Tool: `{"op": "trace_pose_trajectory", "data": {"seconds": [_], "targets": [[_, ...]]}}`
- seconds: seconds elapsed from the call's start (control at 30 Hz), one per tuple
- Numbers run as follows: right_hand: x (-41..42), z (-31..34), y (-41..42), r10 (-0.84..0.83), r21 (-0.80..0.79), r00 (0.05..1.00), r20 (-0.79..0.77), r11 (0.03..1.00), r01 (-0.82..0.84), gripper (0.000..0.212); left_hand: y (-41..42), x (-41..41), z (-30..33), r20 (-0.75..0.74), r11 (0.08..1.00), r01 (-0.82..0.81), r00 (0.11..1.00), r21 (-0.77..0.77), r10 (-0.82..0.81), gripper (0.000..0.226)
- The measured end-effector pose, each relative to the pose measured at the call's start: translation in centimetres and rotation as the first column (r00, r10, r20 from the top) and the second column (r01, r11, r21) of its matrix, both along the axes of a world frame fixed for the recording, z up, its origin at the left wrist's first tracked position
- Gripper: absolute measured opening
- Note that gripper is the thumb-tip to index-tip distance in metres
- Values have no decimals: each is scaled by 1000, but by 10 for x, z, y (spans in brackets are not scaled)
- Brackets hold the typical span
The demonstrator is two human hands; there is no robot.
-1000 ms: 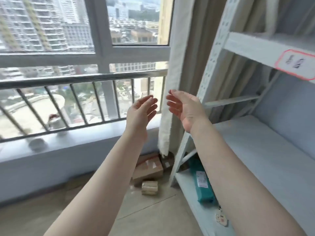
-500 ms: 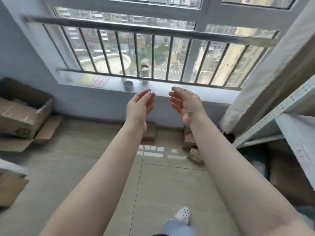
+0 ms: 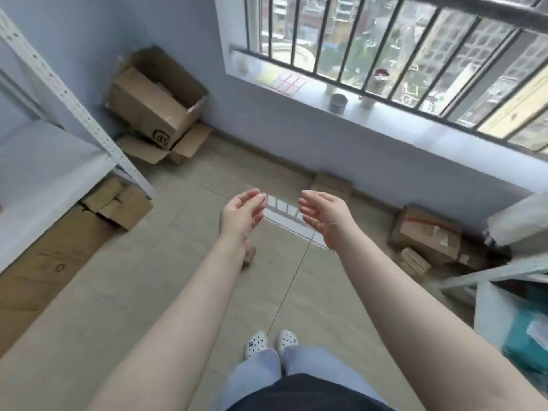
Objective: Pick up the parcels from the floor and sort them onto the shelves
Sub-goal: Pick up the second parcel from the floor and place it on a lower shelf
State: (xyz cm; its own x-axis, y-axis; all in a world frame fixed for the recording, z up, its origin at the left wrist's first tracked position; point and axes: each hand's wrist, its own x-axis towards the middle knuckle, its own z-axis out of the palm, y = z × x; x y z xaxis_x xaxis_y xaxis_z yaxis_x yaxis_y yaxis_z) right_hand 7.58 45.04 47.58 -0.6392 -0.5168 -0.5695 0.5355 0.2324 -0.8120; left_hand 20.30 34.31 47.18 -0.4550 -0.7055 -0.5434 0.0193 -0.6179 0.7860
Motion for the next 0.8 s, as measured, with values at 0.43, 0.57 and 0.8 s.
{"op": "trace_pose_trajectory", "data": {"seconds": [0.43,0.57,0.8], "targets": [[55,-50,-86,371,57,923,101,924,-378,10,-42,86,-33,198,976,-201,963,84,182,9],[60,-53,-115,383,68,918,105,918,-391,9,-75,93,-35,198,973,-213,961,84,193,9],[80,-73,-182,303,86,946,118,945,-314,9,-153,100,-52,185,988,-106,979,110,84,6]]}}
